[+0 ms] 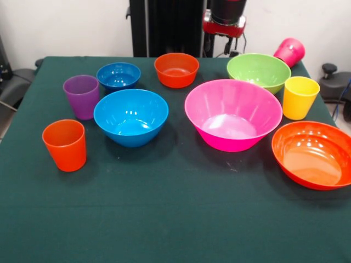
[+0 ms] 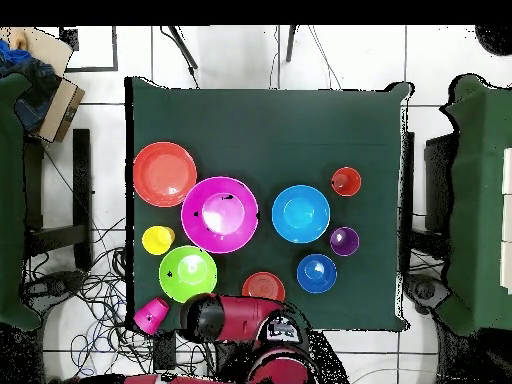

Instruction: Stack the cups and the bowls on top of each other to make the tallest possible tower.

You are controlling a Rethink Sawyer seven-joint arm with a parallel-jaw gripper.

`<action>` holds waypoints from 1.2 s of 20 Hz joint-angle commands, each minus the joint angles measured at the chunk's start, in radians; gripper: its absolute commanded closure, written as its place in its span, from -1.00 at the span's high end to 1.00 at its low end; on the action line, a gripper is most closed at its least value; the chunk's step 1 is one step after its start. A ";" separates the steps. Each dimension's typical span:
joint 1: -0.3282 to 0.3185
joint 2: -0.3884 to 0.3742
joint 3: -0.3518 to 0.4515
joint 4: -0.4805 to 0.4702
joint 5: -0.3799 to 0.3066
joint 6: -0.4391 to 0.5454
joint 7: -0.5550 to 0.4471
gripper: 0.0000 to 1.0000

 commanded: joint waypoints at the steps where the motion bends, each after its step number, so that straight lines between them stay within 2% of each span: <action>1: -0.017 0.043 0.114 -0.119 -0.052 -0.031 0.033 1.00; 13: -0.025 0.050 0.120 -0.135 -0.075 -0.022 0.039 1.00; 20: -0.056 0.092 0.141 -0.171 -0.094 -0.004 0.014 1.00; 24: -0.058 0.090 0.142 -0.178 -0.096 0.017 0.013 1.00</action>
